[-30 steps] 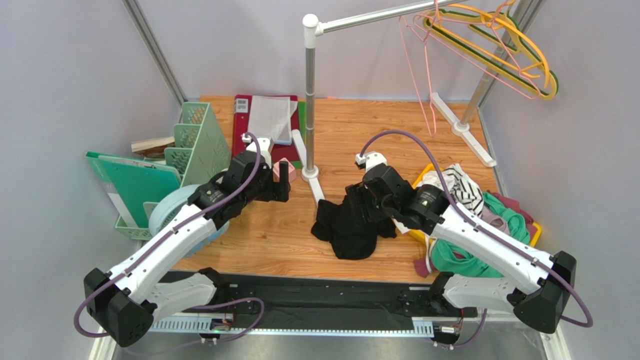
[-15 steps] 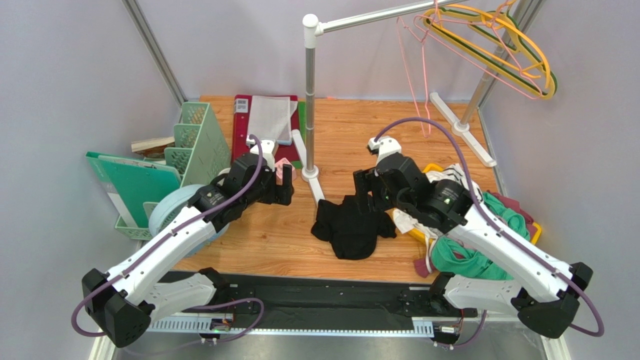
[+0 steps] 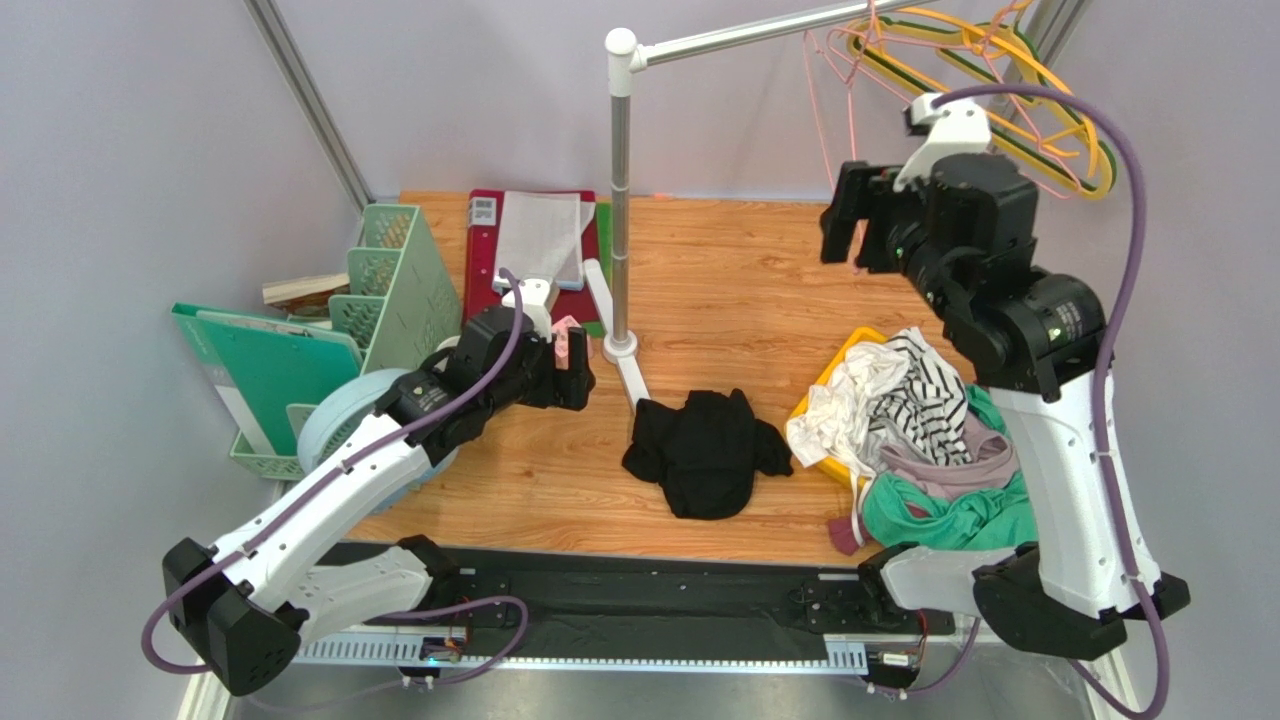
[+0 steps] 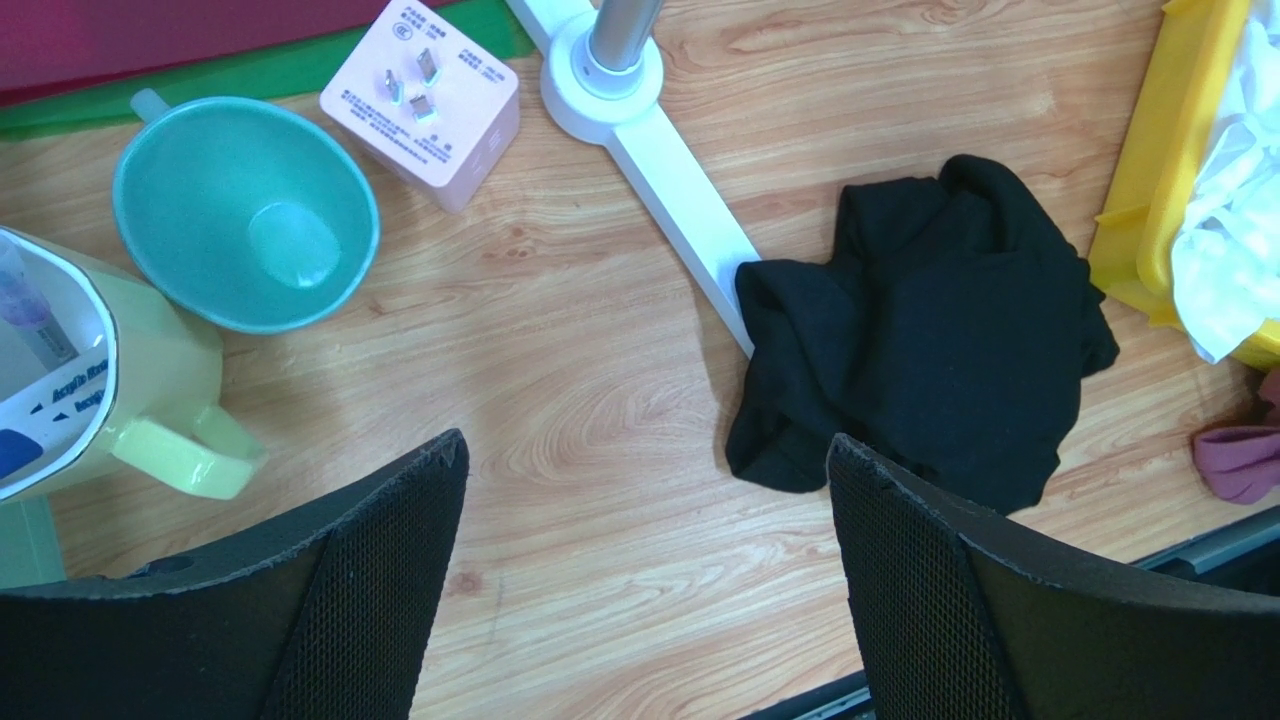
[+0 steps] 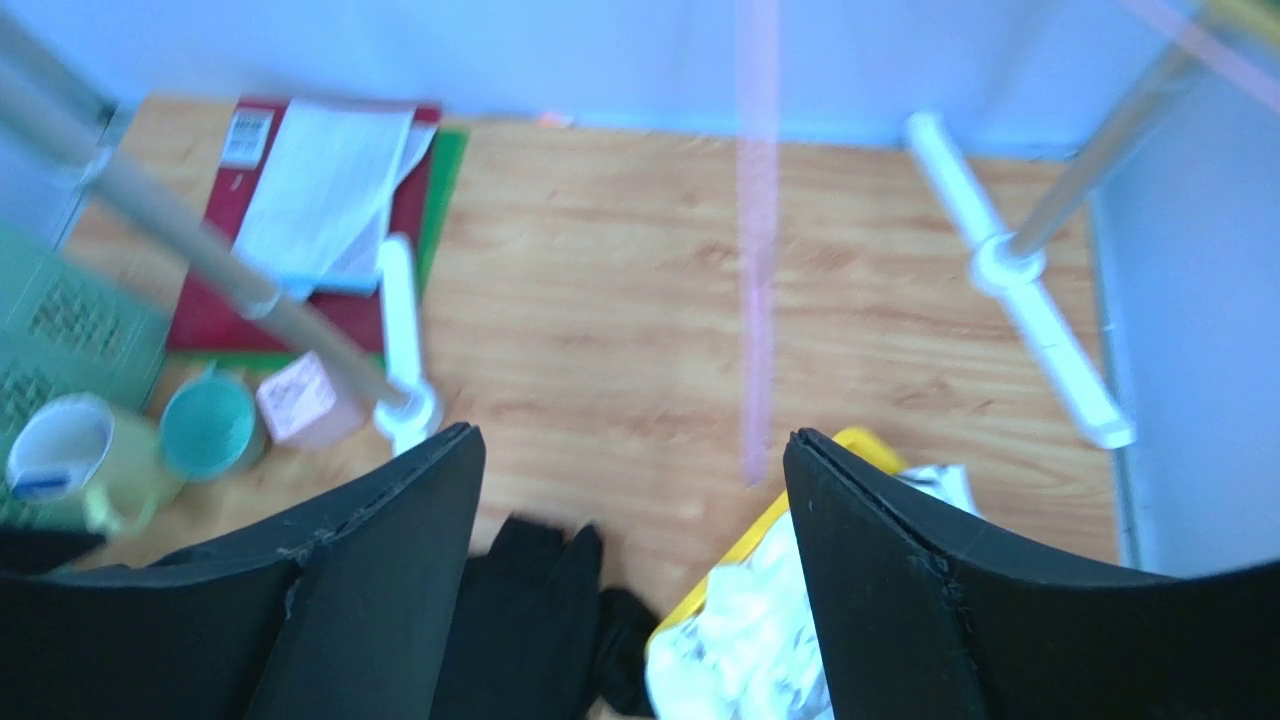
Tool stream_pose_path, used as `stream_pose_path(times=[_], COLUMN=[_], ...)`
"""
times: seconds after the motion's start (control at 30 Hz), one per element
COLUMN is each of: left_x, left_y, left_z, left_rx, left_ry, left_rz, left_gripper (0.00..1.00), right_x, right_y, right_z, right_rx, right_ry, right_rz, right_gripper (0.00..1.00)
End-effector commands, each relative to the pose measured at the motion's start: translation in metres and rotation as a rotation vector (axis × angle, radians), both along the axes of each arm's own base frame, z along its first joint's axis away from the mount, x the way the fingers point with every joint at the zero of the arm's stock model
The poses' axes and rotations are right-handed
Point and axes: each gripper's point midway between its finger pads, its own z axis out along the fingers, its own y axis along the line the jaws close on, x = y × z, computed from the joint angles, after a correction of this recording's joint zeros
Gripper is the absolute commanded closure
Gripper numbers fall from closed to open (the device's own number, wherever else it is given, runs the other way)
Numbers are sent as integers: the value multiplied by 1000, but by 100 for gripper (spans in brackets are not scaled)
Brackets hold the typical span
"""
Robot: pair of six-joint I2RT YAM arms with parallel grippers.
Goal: Place the tank top on the hanger
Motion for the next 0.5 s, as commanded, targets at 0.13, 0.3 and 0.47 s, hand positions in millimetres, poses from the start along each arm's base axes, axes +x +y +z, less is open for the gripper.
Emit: stream_pose_path(times=[0.13,0.3,0.47], left_x=[-3,-6,-9], left_y=[-1,4,8], left_z=[14,15,14], left_rx=[-44,-54,-67], left_ry=[-44,-51,-44], left_rz=[-8,16,38], left_gripper=[7,7,7], right_x=[52,77,107], right_y=[-36,-36,-38], right_z=[48,42,30], right_rx=[14,10,-25], right_ry=[-121,-119,-104], right_rz=[-32,-20,-11], right_gripper=[21,22,22])
